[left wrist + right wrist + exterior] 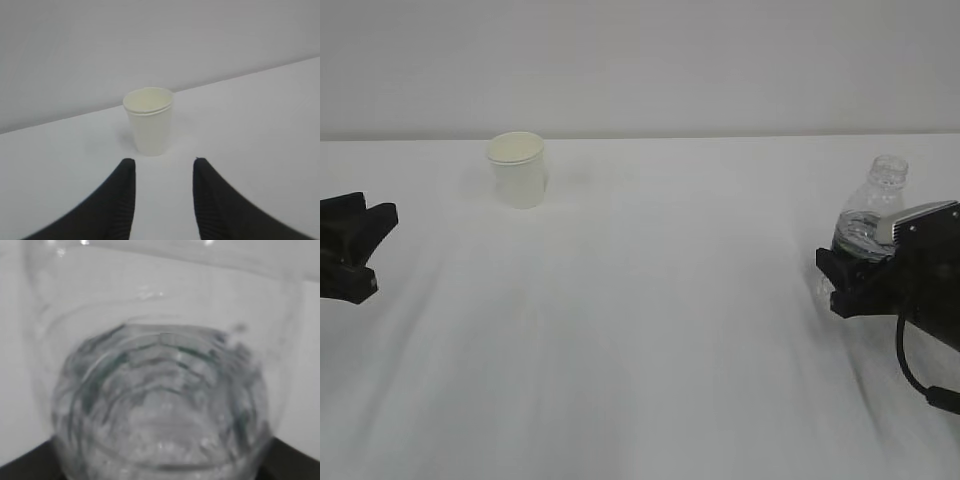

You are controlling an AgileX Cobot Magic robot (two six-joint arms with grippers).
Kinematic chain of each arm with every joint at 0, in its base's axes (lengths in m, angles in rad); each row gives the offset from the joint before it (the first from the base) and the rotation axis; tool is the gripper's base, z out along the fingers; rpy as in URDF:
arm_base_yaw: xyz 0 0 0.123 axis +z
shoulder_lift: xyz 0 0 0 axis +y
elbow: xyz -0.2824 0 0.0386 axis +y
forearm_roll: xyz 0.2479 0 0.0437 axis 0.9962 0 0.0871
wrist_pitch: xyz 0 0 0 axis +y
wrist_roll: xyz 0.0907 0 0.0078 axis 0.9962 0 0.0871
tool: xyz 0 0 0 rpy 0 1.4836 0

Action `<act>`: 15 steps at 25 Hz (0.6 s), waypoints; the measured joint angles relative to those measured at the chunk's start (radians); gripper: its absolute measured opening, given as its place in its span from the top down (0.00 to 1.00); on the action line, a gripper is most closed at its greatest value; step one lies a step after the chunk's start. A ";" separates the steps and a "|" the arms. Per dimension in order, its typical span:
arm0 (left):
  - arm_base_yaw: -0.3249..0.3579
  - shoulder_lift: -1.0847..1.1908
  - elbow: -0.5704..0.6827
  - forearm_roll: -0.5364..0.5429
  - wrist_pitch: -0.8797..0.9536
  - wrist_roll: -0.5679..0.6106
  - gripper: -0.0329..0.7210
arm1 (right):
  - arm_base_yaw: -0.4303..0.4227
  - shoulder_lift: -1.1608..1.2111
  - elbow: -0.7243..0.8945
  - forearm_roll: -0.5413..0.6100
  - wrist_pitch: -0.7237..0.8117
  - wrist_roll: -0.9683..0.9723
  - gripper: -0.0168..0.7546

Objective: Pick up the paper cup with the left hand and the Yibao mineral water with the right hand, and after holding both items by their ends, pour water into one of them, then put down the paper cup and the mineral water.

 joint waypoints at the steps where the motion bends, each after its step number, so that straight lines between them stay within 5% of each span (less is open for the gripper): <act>1: 0.000 0.006 0.000 -0.008 0.000 0.000 0.59 | 0.000 0.000 0.000 0.000 0.000 0.005 0.39; 15: 0.000 0.109 -0.002 -0.041 0.000 -0.004 0.59 | 0.000 0.000 0.000 -0.002 0.002 0.023 0.39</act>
